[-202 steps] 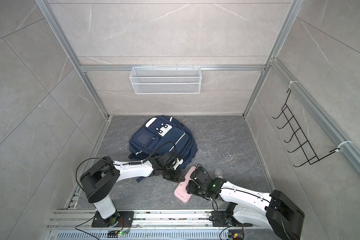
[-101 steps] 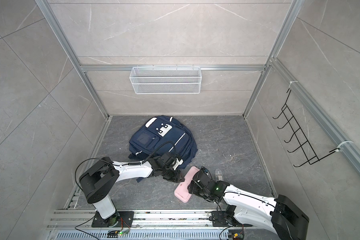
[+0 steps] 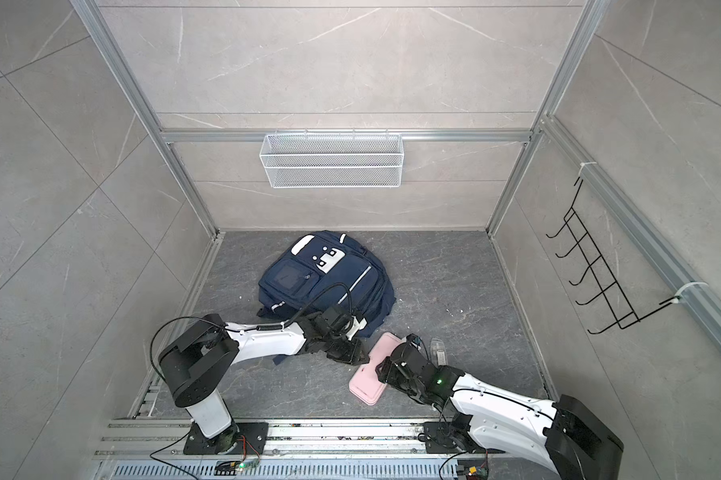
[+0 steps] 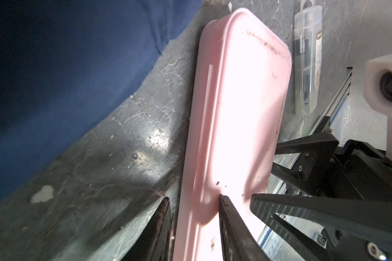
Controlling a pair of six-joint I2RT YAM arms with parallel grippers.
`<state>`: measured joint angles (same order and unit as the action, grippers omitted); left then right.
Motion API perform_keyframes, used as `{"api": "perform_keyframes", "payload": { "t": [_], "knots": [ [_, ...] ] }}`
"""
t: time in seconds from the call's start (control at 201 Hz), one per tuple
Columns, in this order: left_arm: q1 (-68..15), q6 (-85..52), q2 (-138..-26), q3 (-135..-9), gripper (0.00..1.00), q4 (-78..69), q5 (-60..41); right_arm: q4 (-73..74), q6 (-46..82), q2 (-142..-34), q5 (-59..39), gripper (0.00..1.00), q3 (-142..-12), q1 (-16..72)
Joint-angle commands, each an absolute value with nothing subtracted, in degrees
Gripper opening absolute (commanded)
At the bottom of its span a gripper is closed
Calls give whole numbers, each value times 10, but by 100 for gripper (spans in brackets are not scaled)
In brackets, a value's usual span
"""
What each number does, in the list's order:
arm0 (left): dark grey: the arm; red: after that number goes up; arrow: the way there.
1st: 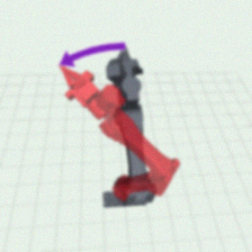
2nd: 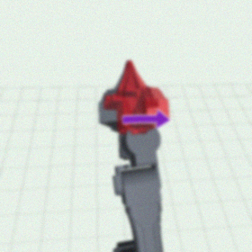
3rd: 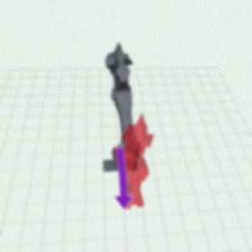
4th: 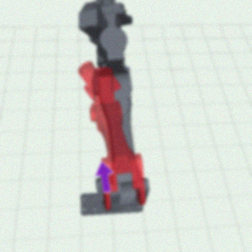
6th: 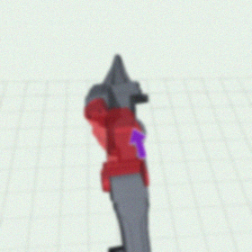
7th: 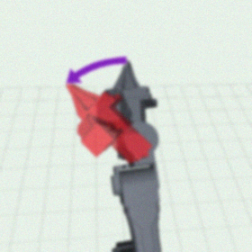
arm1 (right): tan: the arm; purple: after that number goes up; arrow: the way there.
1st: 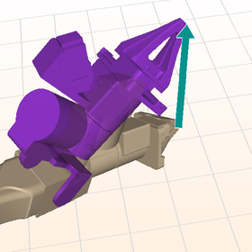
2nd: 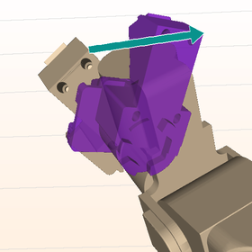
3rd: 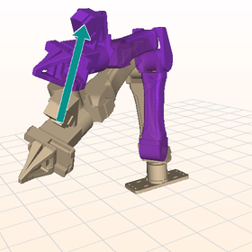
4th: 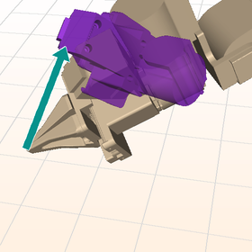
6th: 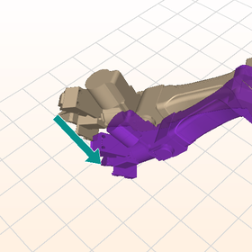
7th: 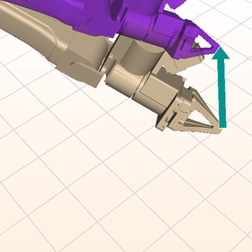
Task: Pack the student bag
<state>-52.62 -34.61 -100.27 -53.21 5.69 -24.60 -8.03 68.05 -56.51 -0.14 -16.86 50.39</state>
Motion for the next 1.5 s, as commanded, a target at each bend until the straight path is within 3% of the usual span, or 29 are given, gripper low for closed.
{"api": "perform_keyframes", "payload": {
  "t": [0.0,0.617,1.179,1.498],
  "knots": [
    [-523,-347,-999,-532,37,57,-252,-100,698,-576,9,66,-139,498],
    [-512,-354,-1014,-535,36,40,-270,-32,651,-505,-3,65,-157,487],
    [-496,-354,-1008,-520,35,41,-274,-101,662,-521,-14,65,-153,487],
    [-495,-352,-1008,-521,35,42,-280,4,707,-577,-29,65,-116,486]
  ]
}}
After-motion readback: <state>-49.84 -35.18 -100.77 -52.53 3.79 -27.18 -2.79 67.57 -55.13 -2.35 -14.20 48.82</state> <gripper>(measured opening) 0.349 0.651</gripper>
